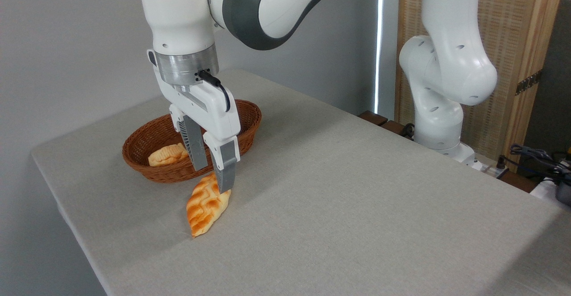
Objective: Put bread into the basket
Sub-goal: 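Lower the open gripper down over the glazed pastry beside the basket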
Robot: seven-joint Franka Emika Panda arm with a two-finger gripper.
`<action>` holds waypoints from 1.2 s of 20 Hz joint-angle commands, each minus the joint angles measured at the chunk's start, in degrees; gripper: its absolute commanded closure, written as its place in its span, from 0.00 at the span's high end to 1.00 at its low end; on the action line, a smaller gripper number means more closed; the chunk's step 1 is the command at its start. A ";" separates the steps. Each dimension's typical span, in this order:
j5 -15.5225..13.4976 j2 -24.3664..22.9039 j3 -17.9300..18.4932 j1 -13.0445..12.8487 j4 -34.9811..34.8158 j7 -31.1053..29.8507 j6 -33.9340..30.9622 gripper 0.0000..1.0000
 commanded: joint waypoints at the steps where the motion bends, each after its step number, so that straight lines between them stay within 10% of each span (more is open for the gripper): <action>1: 0.12 -0.29 0.46 -0.38 0.05 0.33 -0.51 1.00; 18: -0.06 -0.29 0.63 -0.30 -0.04 0.15 -0.24 1.00; 24: -3.04 0.67 0.37 -0.47 -0.65 -14.67 2.83 1.00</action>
